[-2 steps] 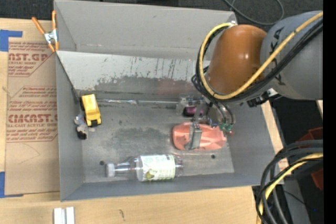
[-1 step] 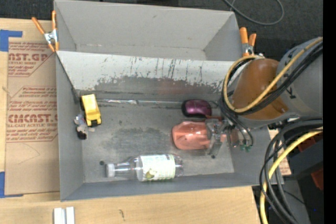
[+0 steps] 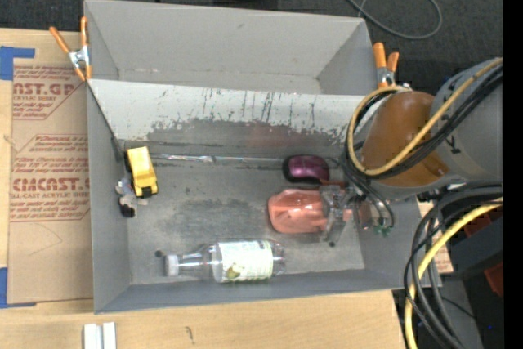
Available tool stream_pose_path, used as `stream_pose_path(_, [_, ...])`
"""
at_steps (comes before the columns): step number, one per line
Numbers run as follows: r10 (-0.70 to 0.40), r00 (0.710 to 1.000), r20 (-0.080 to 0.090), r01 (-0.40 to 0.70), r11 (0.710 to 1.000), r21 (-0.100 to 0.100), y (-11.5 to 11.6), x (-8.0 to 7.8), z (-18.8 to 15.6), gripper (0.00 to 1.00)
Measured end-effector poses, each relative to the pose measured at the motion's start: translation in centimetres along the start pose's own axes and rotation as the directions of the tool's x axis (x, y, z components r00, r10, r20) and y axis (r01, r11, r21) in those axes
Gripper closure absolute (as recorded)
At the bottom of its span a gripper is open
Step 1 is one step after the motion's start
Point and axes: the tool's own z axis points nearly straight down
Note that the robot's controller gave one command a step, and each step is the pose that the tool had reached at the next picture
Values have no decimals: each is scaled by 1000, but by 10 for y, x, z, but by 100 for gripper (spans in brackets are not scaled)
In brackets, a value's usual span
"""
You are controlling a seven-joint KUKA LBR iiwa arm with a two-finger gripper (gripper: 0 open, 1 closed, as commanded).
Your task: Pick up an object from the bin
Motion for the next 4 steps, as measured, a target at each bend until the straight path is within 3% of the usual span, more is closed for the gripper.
stream_pose_path(1, [-27, 999, -26, 26, 999, -23, 17, -12, -38, 100])
stream_pose_path(2, [13, 1000, -22, -14, 1000, -26, -6, -29, -108, 0])
stream_pose_path(3, [13, 1000, -22, -14, 1000, -26, -6, -29, -108, 0])
stream_pose_path(4, [-24, 1000, -15, 23, 999, -26, 12, -25, -57, 0])
